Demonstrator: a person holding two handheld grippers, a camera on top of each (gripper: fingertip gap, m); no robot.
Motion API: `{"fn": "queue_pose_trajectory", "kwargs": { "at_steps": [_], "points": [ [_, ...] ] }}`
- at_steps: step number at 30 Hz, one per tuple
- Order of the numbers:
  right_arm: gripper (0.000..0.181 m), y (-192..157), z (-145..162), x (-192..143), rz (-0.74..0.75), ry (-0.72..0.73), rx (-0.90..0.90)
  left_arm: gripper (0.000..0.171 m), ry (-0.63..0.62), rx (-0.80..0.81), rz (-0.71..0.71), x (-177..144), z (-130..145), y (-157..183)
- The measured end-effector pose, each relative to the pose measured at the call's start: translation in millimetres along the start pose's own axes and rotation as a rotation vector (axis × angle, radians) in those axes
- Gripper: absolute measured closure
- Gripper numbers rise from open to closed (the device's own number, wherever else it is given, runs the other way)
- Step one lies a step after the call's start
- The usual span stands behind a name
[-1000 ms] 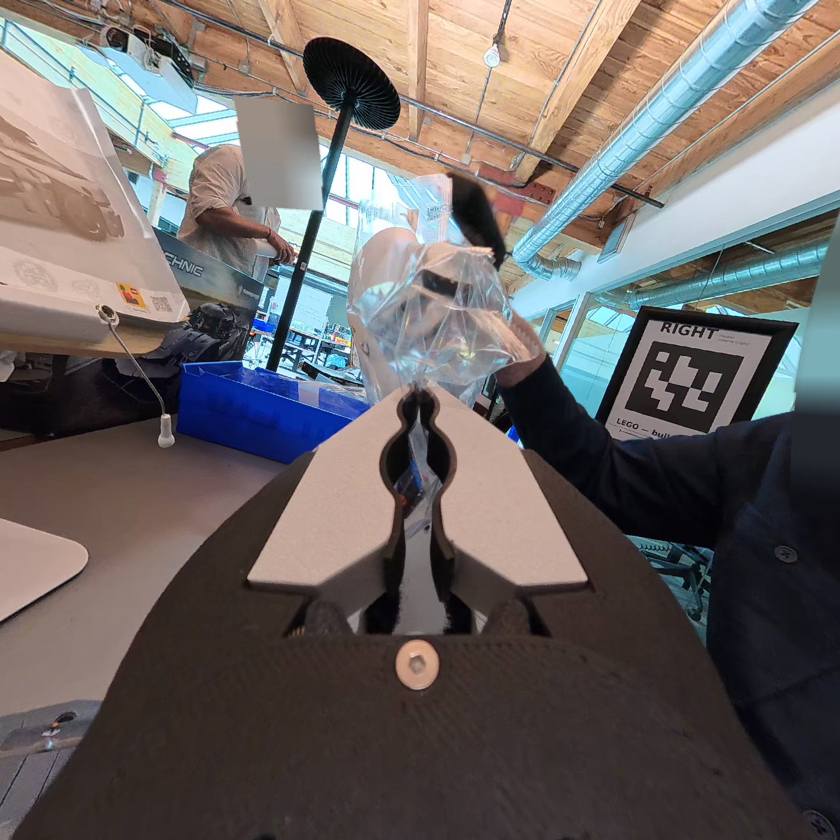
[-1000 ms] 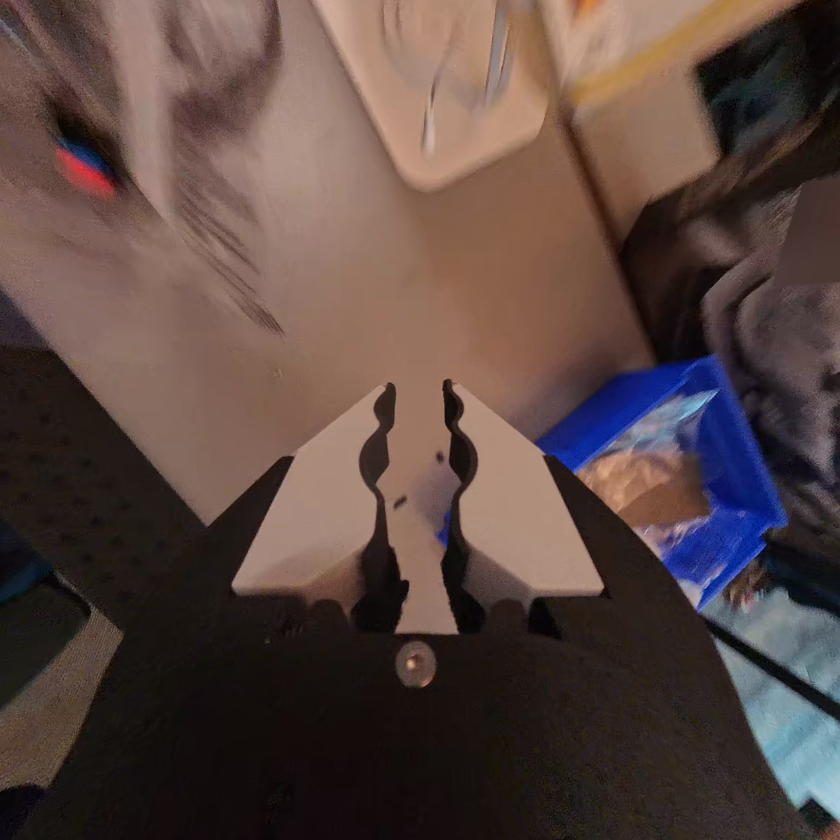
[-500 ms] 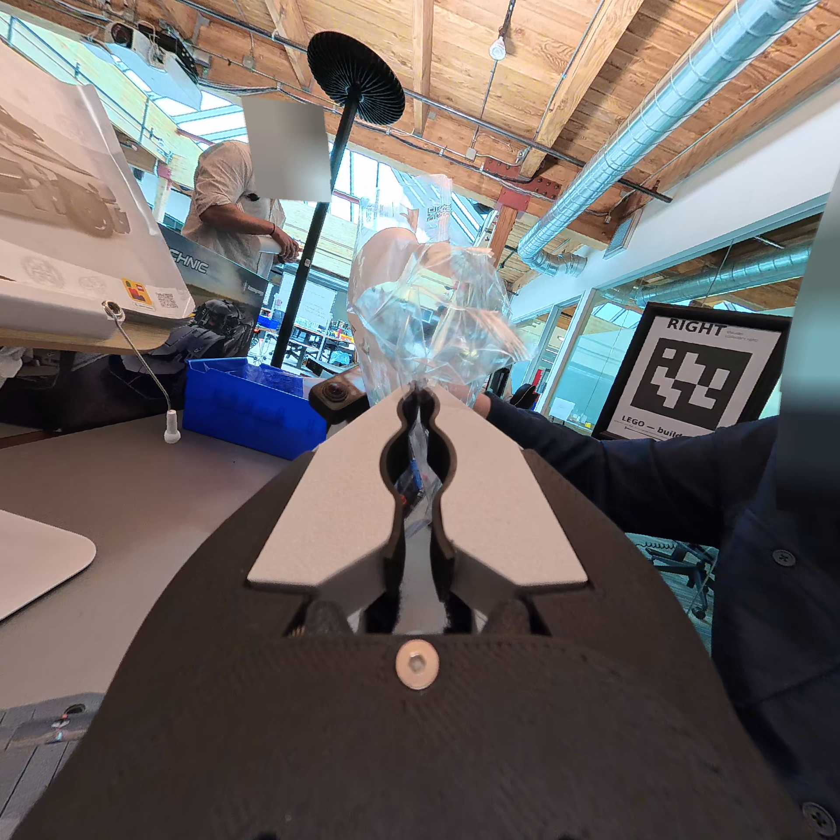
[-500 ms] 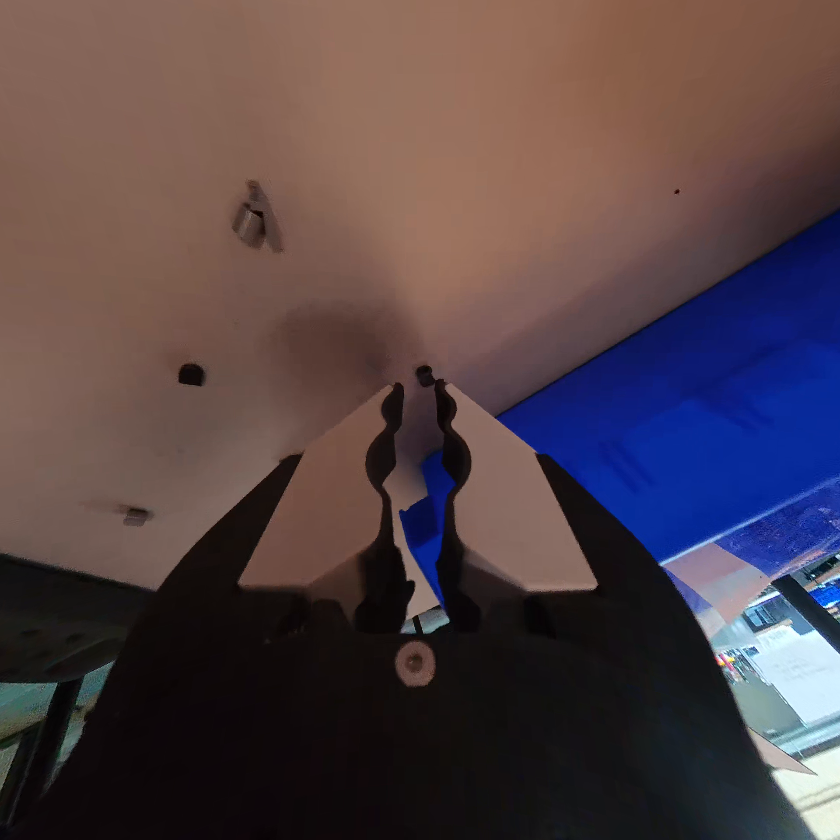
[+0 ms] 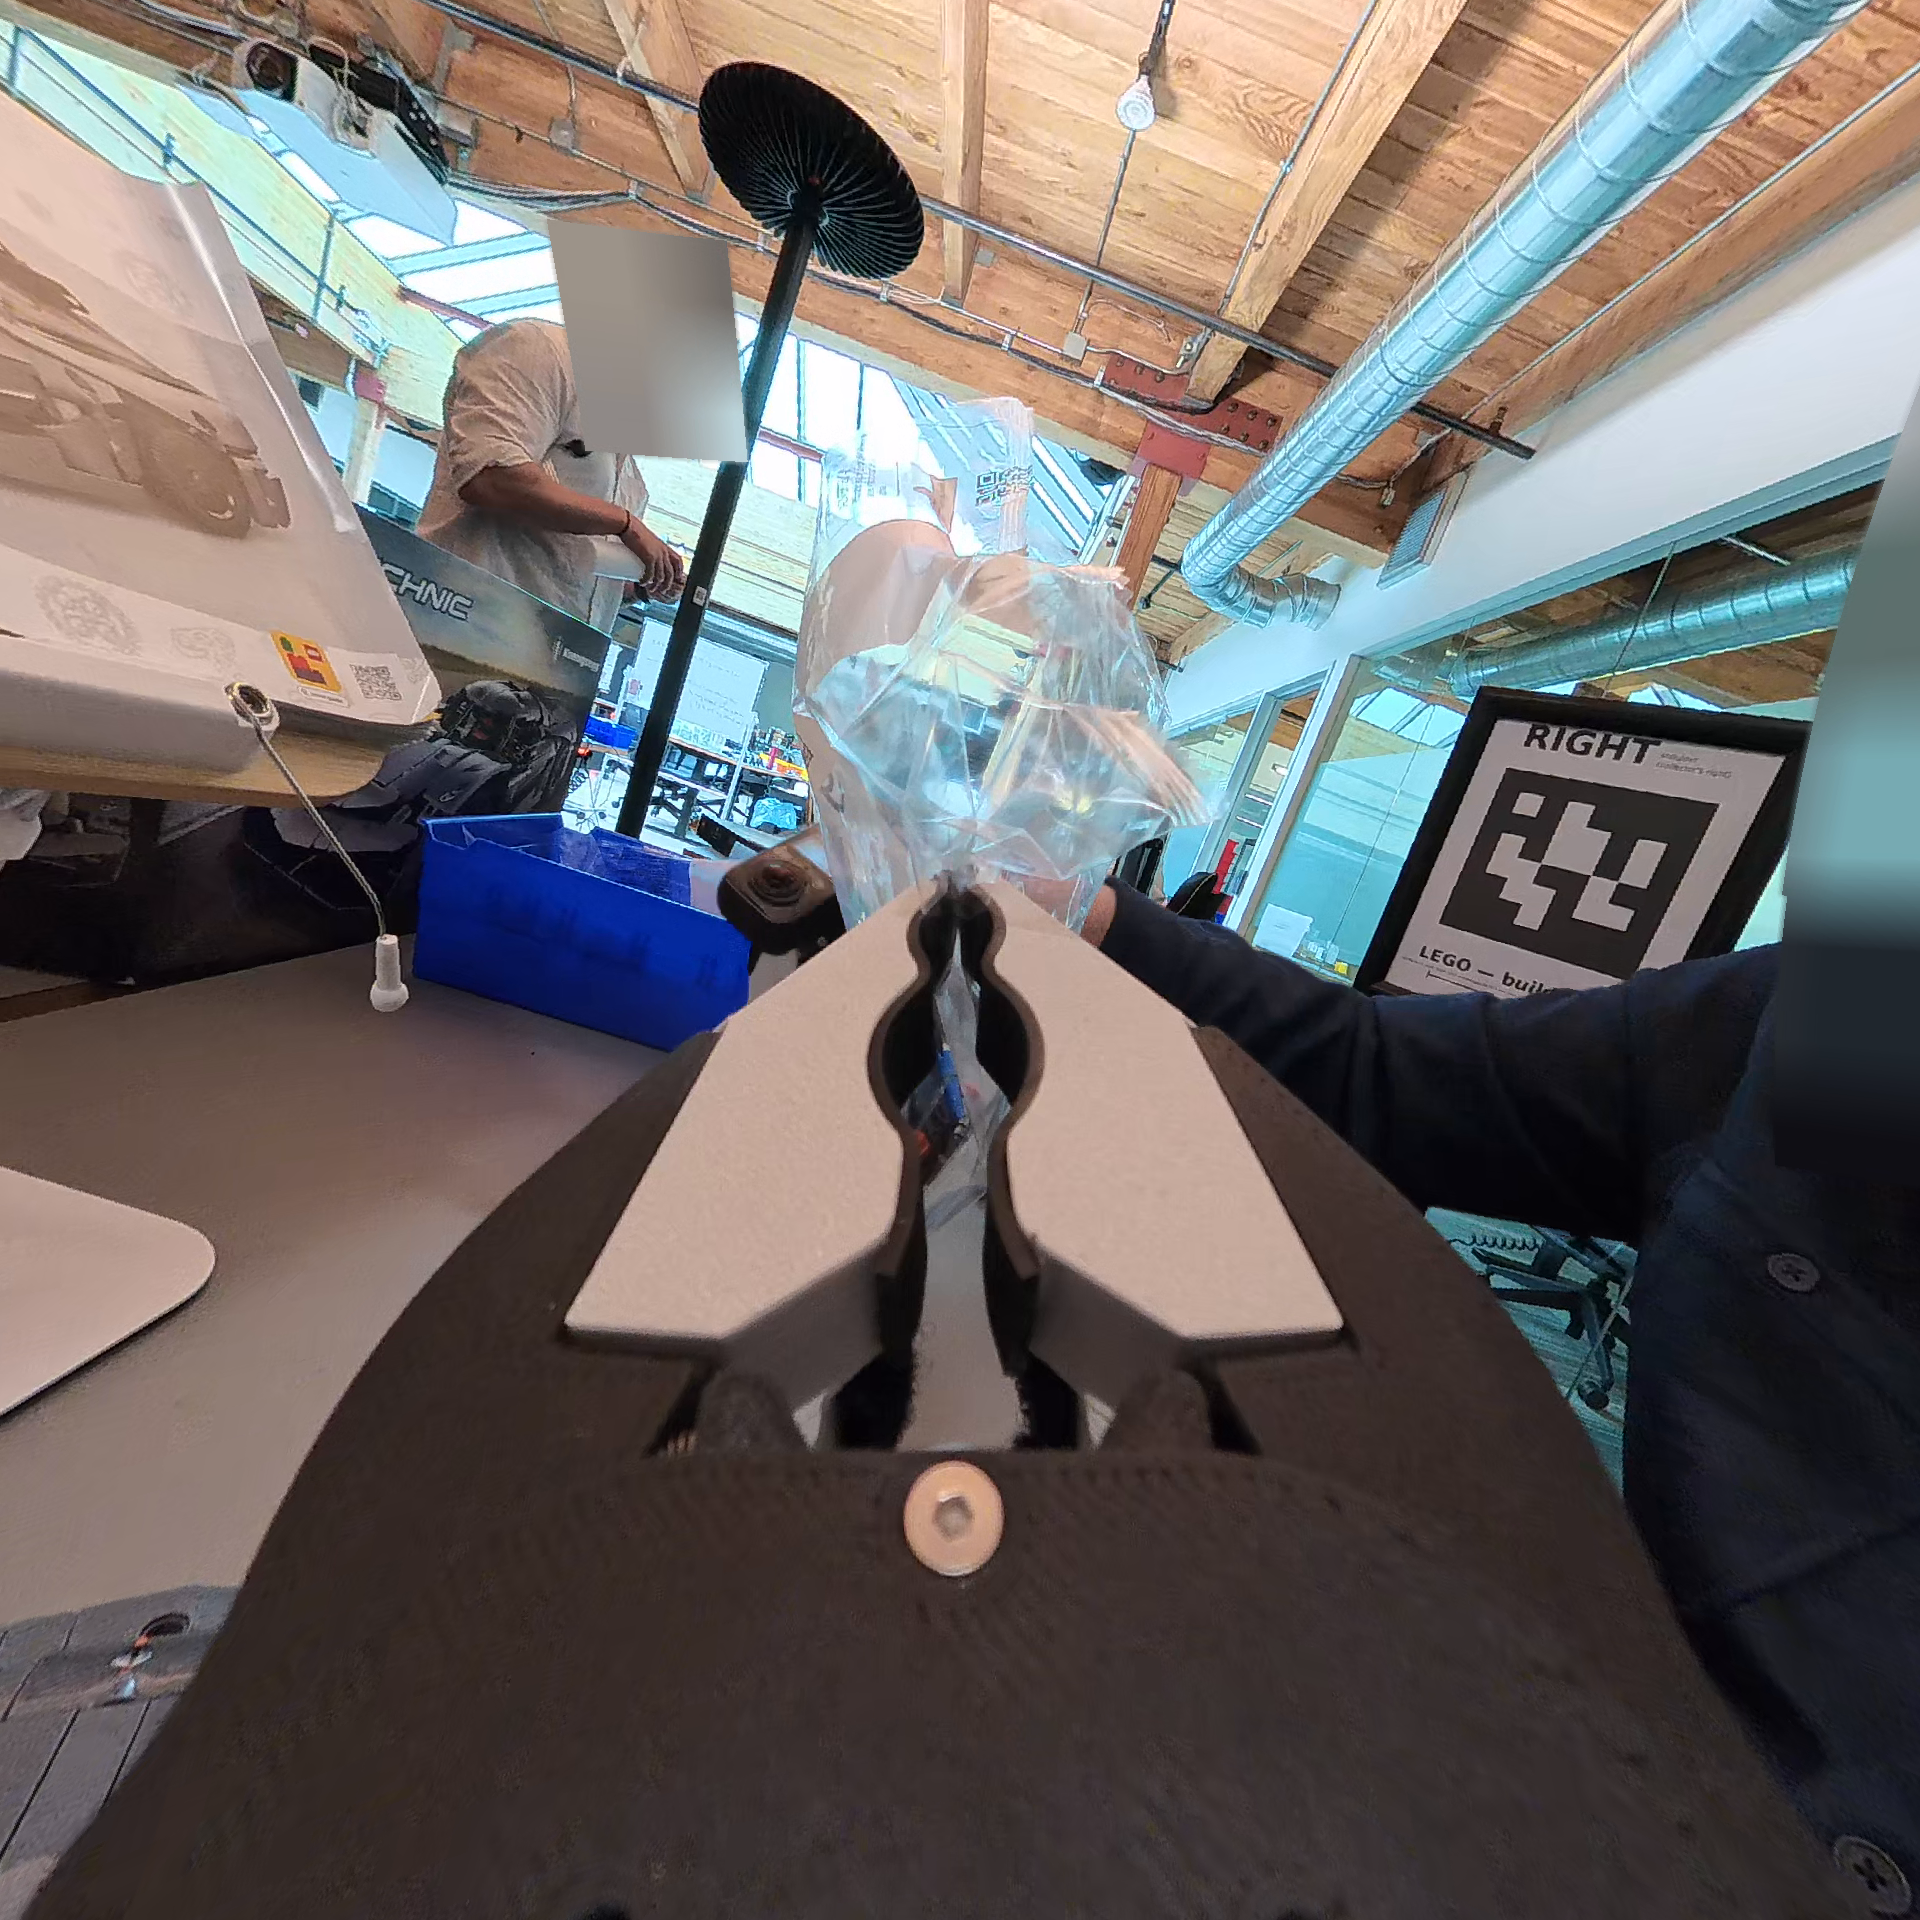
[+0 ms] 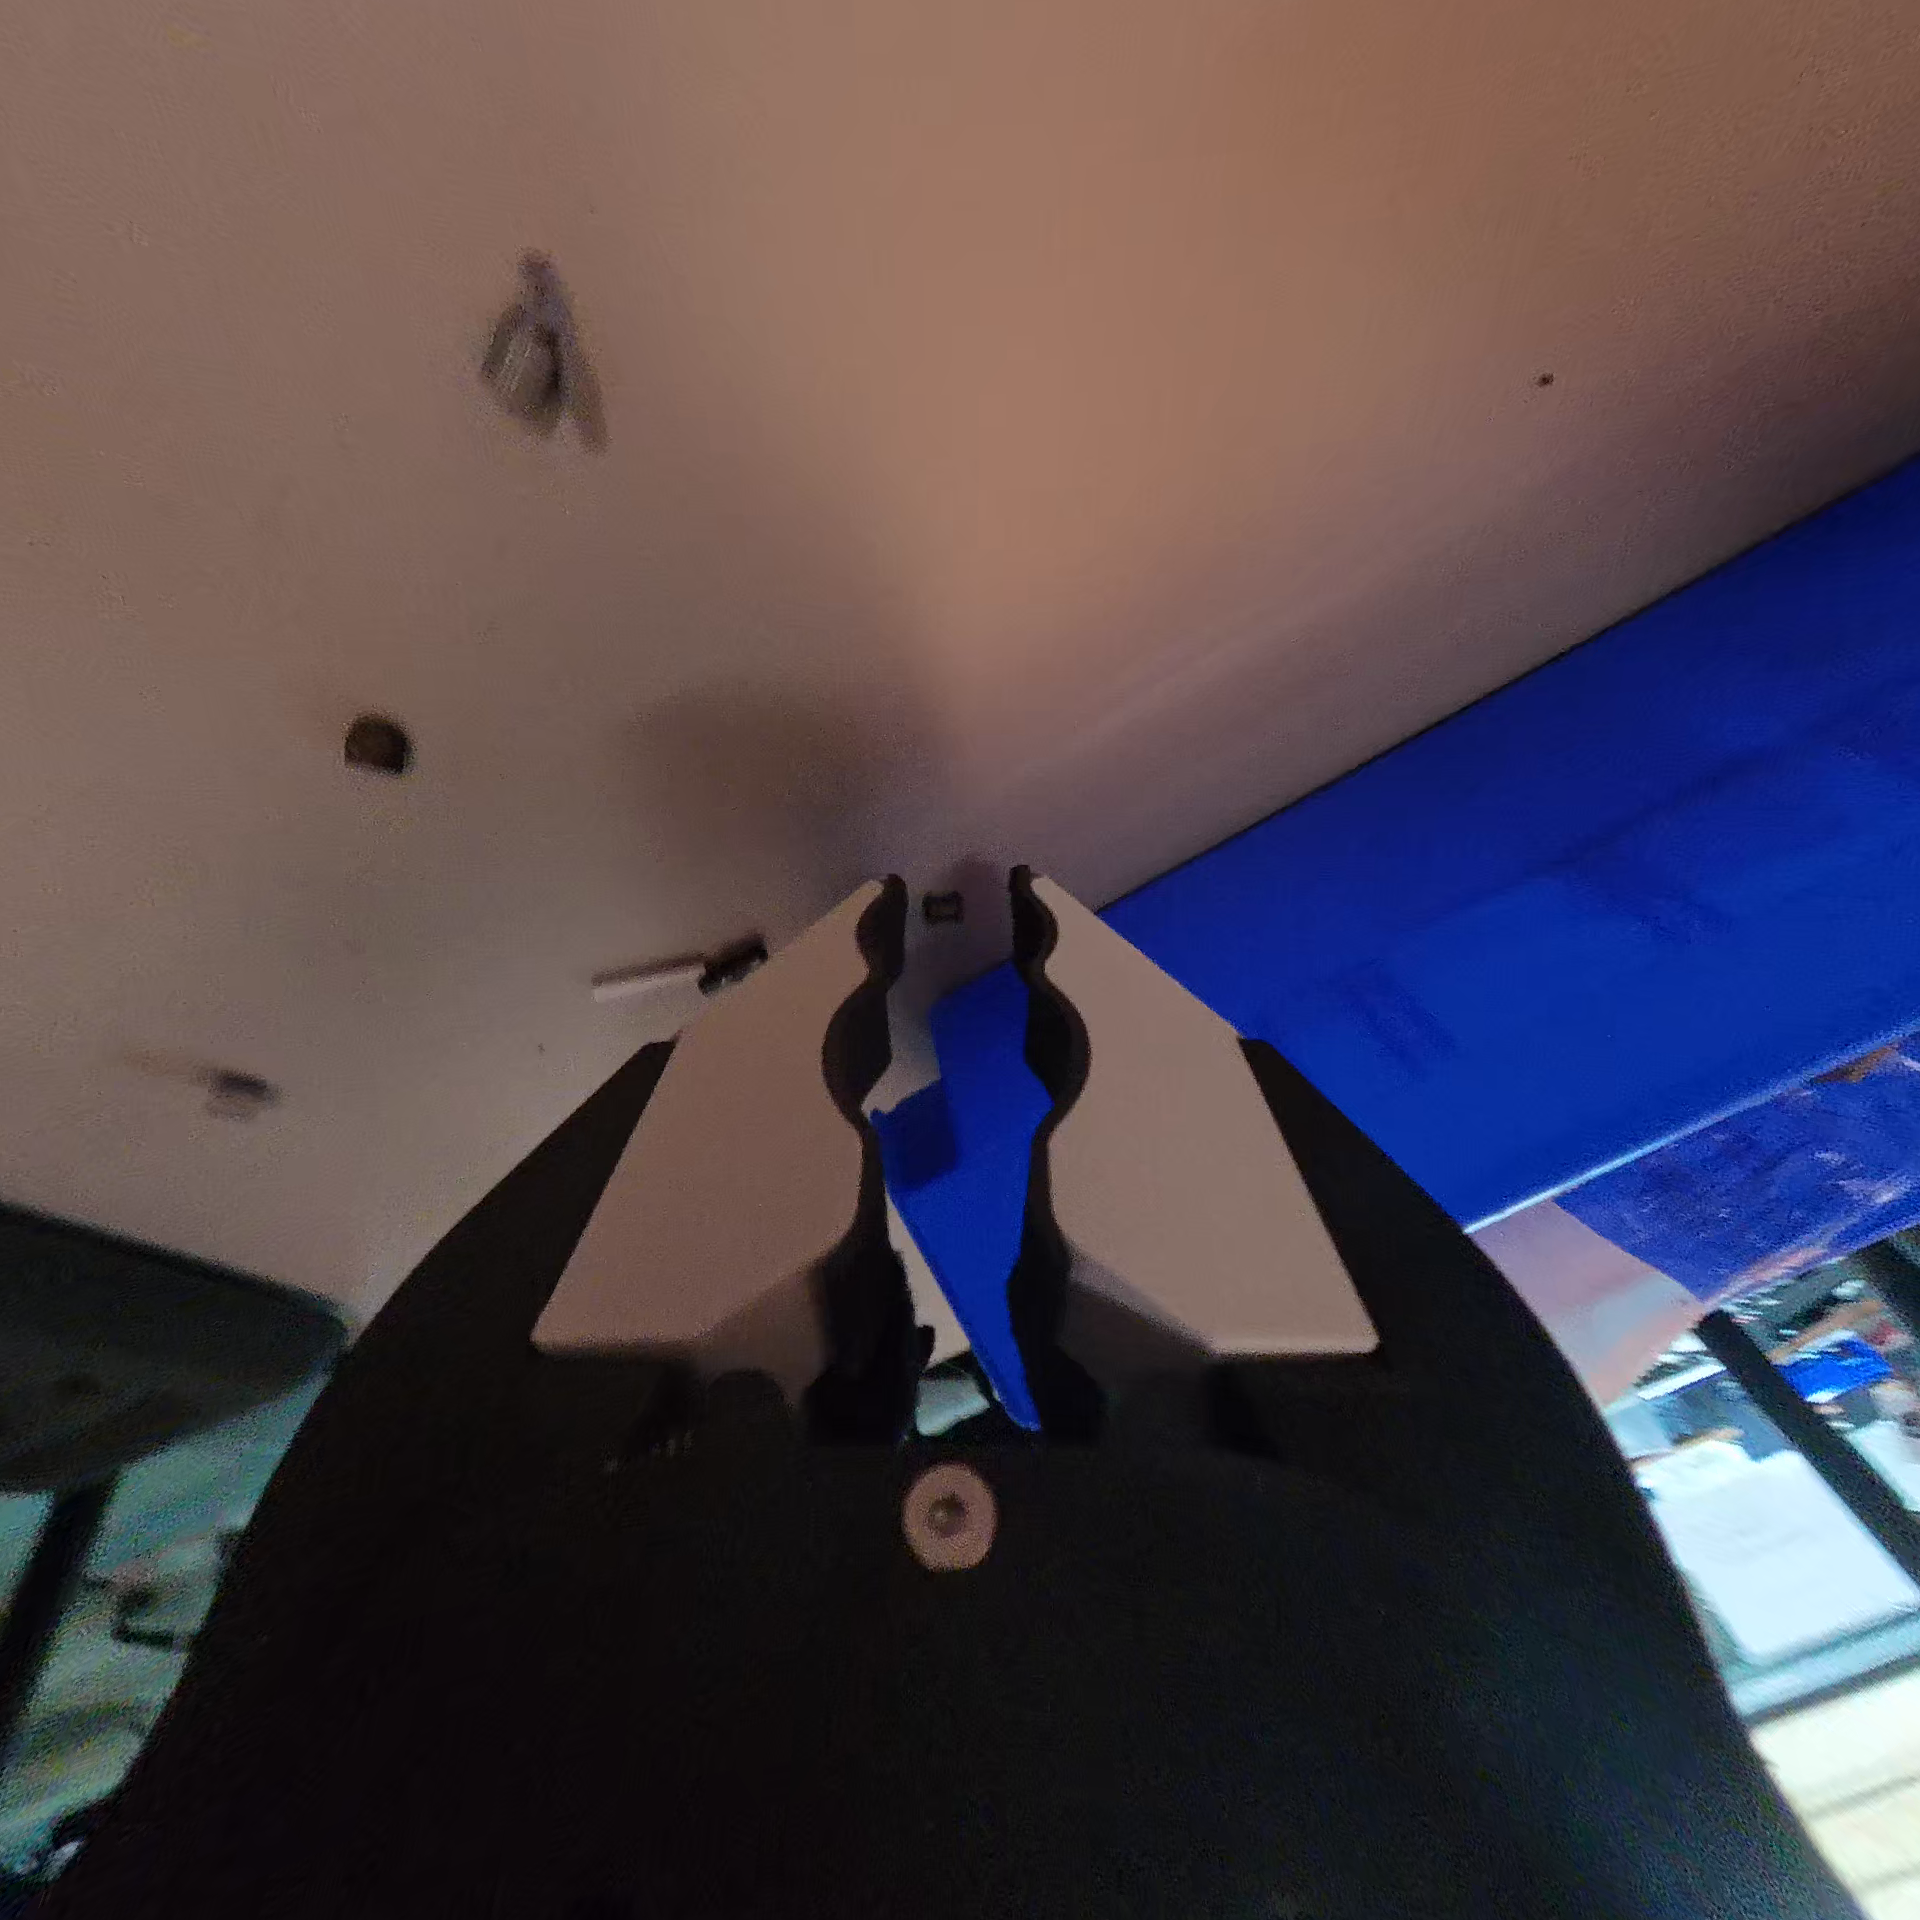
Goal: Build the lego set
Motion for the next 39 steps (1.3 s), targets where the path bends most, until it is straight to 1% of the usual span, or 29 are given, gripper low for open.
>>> {"fn": "queue_pose_trajectory", "kwargs": {
  "at_steps": [5, 8, 9, 12, 17, 18, 20, 21, 22, 24, 27, 28, 29, 31, 32, 34, 35, 36, 37, 39],
  "points": [
    [0.154, -11.1, 14.9, 12.6, 0.022, -0.133, -0.163, 0.171, -0.003, 0.001, 0.000, 0.6, 0.5, 0.2],
    [0.156, -13.9, 21.9, 21.8, 0.046, -0.217, -0.228, 0.171, 0.000, 0.003, -0.002, 0.1, 0.1, 0.5],
    [0.161, -13.4, 23.3, 23.9, 0.058, -0.236, -0.244, 0.171, -0.001, 0.002, -0.002, 0.0, 0.2, 0.1],
    [0.174, -13.1, 24.0, 26.0, 0.059, -0.244, -0.250, 0.171, -0.005, -0.001, -0.001, 0.7, 1.2, -0.5],
    [0.175, -8.5, 18.9, 19.9, 0.058, -0.187, -0.212, 0.171, -0.005, -0.002, 0.000, 0.9, 1.2, -1.1],
    [0.174, -6.5, 15.7, 13.5, 0.060, -0.155, -0.194, 0.171, -0.006, -0.002, -0.001, 1.0, 1.4, -1.2],
    [0.175, 1.7, 6.5, -9.9, 0.076, -0.051, -0.128, 0.171, -0.008, -0.004, -0.001, 1.0, 2.0, -1.6],
    [0.175, 7.8, 1.2, -27.0, 0.087, 0.023, -0.089, 0.171, -0.009, -0.005, -0.002, 1.0, 2.2, -1.7],
    [0.175, 13.6, -6.8, -48.5, 0.086, 0.132, -0.040, 0.171, -0.009, -0.005, -0.002, 1.1, 2.3, -1.8],
    [0.175, 24.7, -24.3, -104.5, 0.055, 0.407, 0.065, 0.171, -0.010, -0.006, -0.002, 1.4, 2.4, -2.0],
    [0.174, 37.2, -43.9, -205.9, 0.032, 0.858, 0.132, 0.171, -0.010, -0.007, -0.002, 1.8, 2.6, -2.3],
    [0.175, 38.6, -47.7, -237.4, 0.016, 0.988, 0.138, 0.171, -0.009, -0.007, -0.002, 1.8, 2.6, -2.2],
    [0.175, 39.7, -50.1, -262.0, 0.006, 1.072, 0.141, 0.171, -0.009, -0.007, -0.002, 1.8, 2.7, -2.1],
    [0.175, 33.9, -58.9, -291.0, -0.026, 1.143, 0.104, 0.171, -0.008, -0.008, -0.002, 1.9, 2.9, -1.9],
    [0.174, 27.6, -66.6, -296.9, -0.050, 1.146, 0.072, 0.171, -0.009, -0.007, -0.002, 2.0, 3.1, -1.6],
    [0.174, 21.0, -85.6, -291.0, -0.030, 1.080, 0.047, 0.171, -0.008, -0.006, -0.001, 1.9, 2.9, -0.9],
    [0.167, 19.8, -94.8, -283.6, -0.005, 1.031, 0.046, 0.171, -0.005, -0.006, 0.000, 1.7, 2.6, -0.6],
    [0.154, 19.1, -101.9, -277.8, 0.018, 1.000, 0.051, 0.171, -0.004, -0.006, 0.001, 1.7, 2.3, -0.3],
    [0.150, 17.7, -105.3, -275.3, 0.022, 0.994, 0.053, 0.171, -0.004, -0.005, 0.002, 1.6, 2.1, 0.0],
    [0.149, 22.9, -101.0, -276.9, 0.049, 1.016, 0.095, 0.171, -0.003, -0.005, 0.003, 1.6, 1.8, 0.3]
  ]
}}
Point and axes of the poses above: each gripper's, where its closed fingertips meet, x out along the fingers, z out of its underside, y = z × x across the jaws, the point moved 4 cm from there along -x, back along the fingers, and after that the axes turned 10 degrees about z, right-handed, at the moved point
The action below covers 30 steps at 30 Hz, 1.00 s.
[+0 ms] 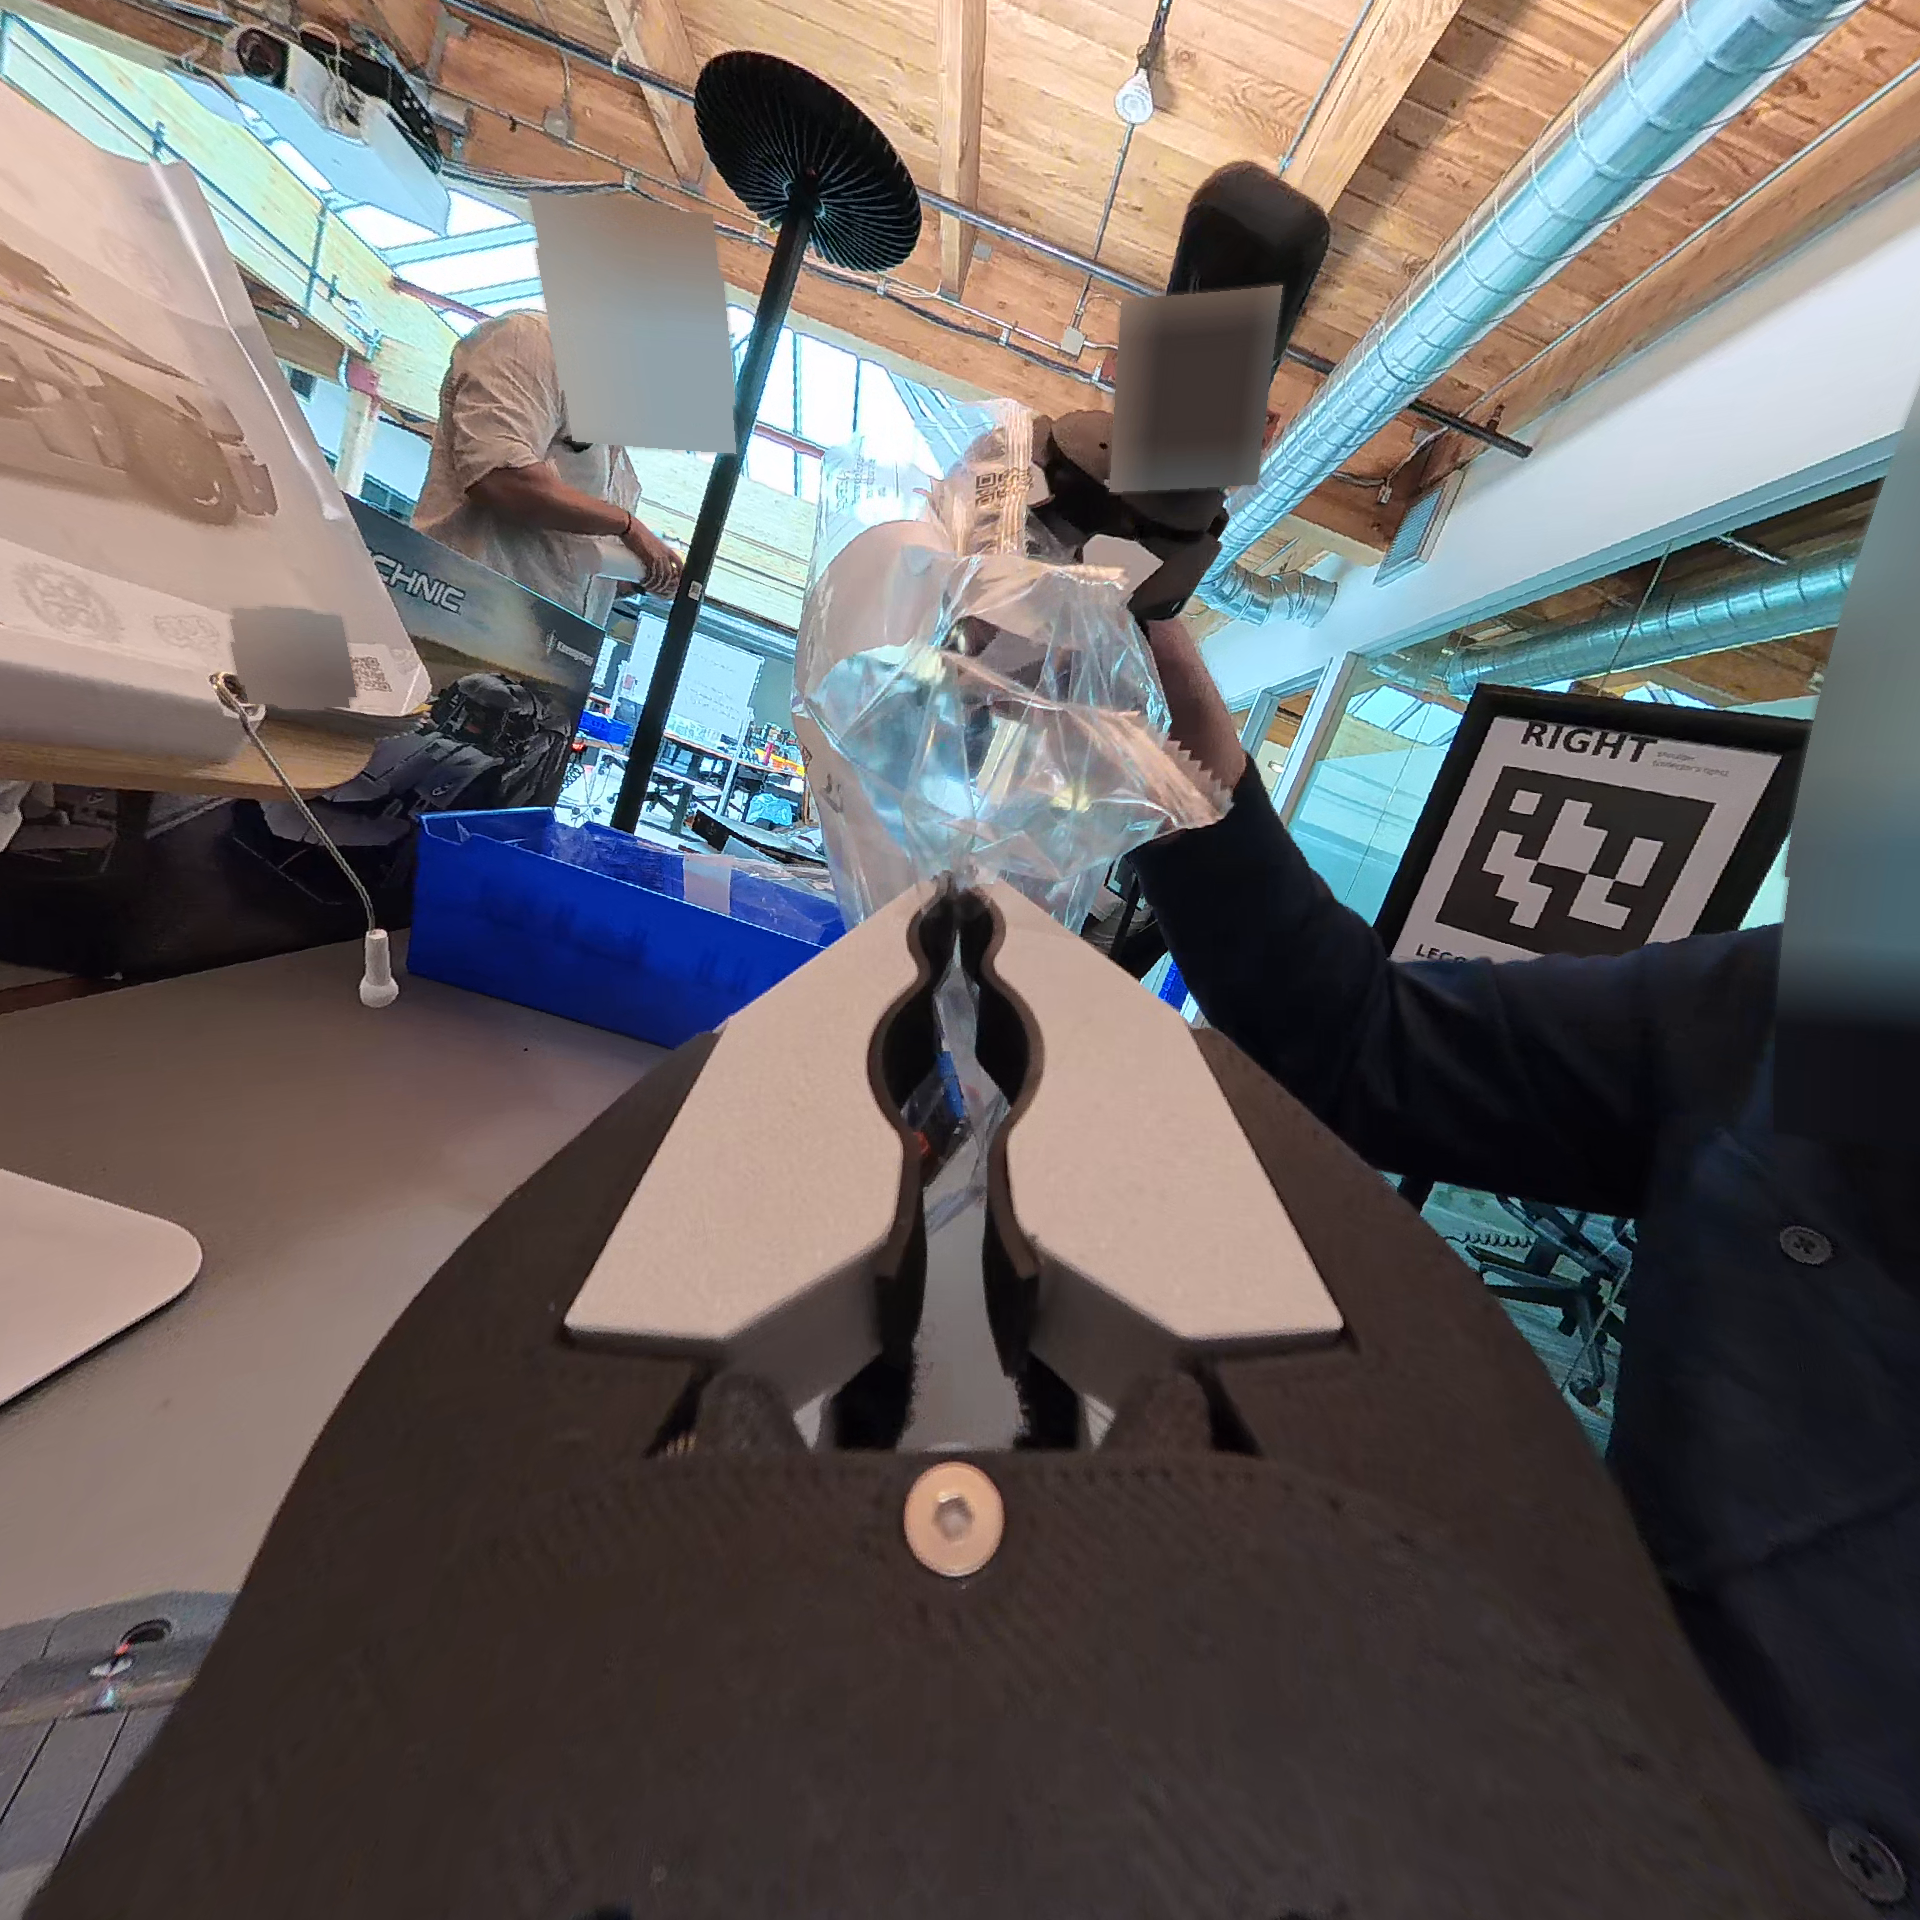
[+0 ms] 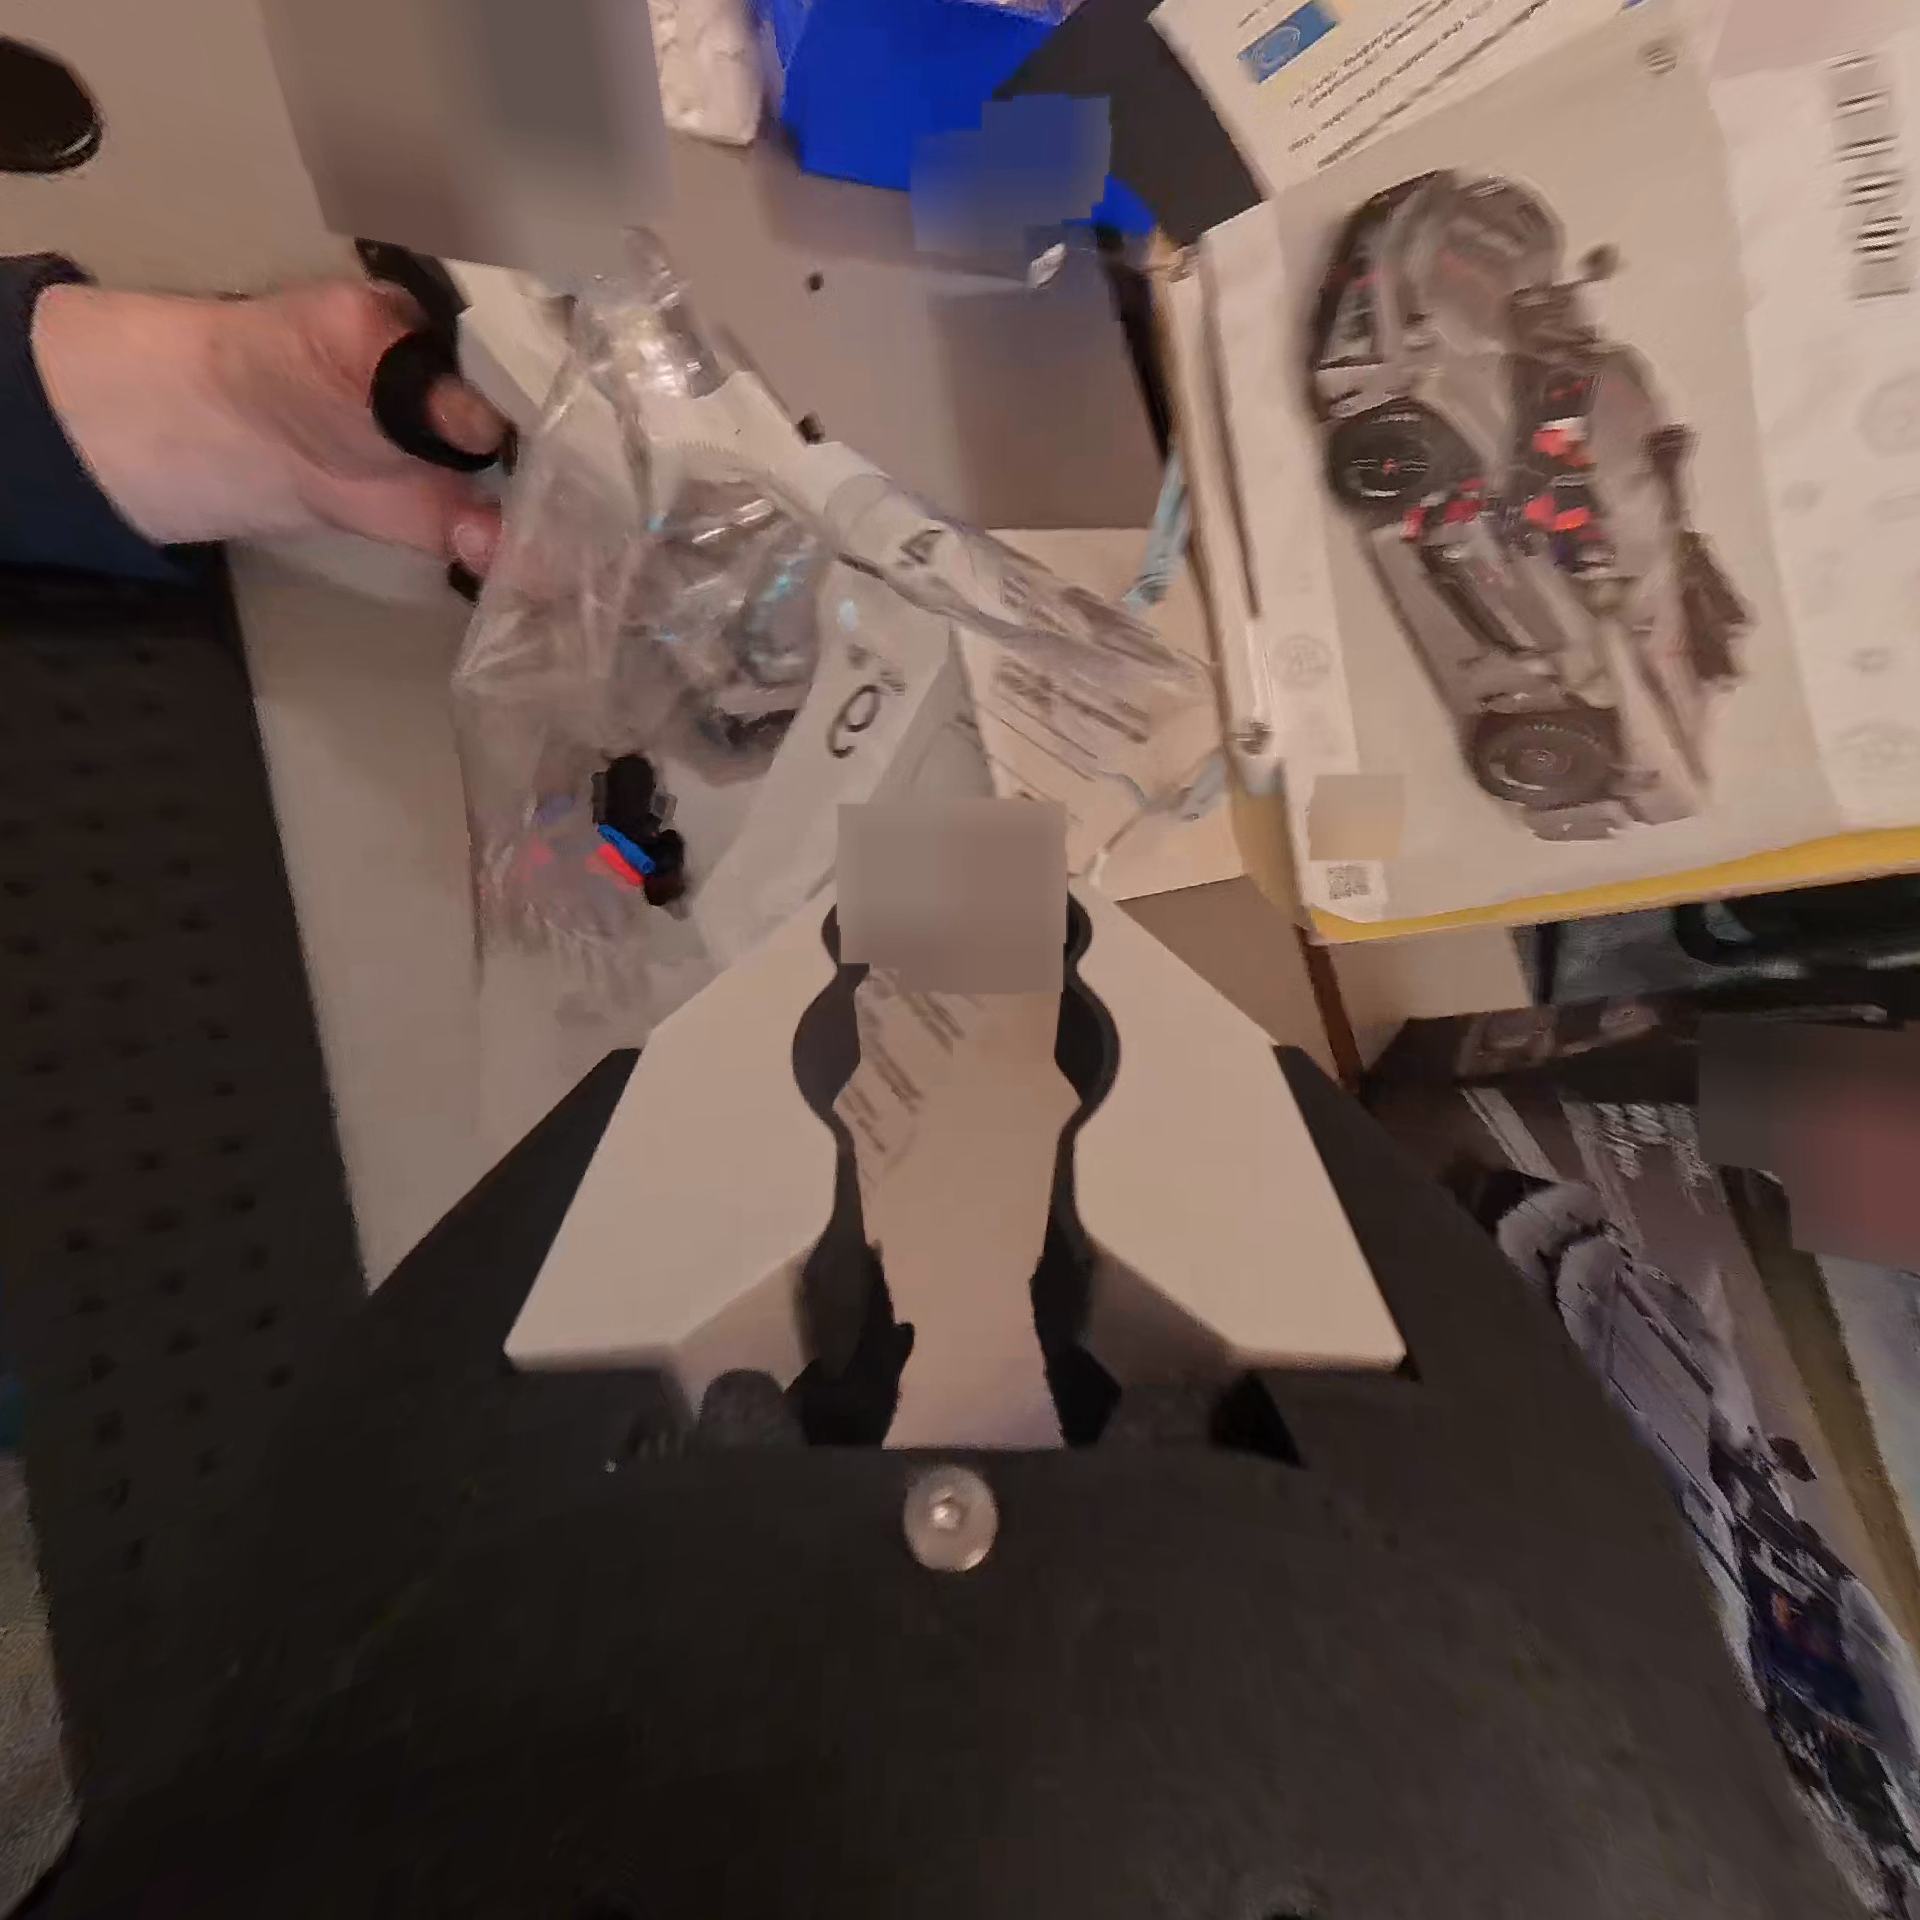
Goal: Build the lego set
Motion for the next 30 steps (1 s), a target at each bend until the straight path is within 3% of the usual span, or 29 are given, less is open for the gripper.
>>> {"fn": "queue_pose_trajectory", "kwargs": {
  "at_steps": [3, 5, 10, 14, 22, 30],
  "points": [
    [0.149, 19.5, 16.5, -15.5, 0.067, 0.012, 0.105, 0.171, 0.004, 0.004, 0.004, 0.1, -1.6, 1.0],
    [0.152, 22.8, 55.3, -12.8, 0.068, -0.121, 0.147, 0.171, 0.013, 0.007, 0.004, -0.9, -3.6, 1.5],
    [0.154, -12.3, 164.2, 37.5, -0.054, -0.469, 0.150, 0.171, 0.022, 0.012, 0.004, -1.9, -6.2, 2.5],
    [0.153, -47.3, 221.4, 79.1, -0.155, -0.626, 0.171, 0.171, 0.017, 0.013, 0.001, -1.7, -4.8, 3.0],
    [0.160, -51.1, 245.4, 102.2, -0.141, -0.642, 0.204, 0.171, 0.005, 0.009, -0.007, -1.6, -2.8, -0.4],
    [0.172, -53.5, 242.9, 105.4, -0.167, -0.601, 0.218, 0.171, 0.002, 0.008, -0.011, -1.9, -2.0, -1.6]
  ]
}}
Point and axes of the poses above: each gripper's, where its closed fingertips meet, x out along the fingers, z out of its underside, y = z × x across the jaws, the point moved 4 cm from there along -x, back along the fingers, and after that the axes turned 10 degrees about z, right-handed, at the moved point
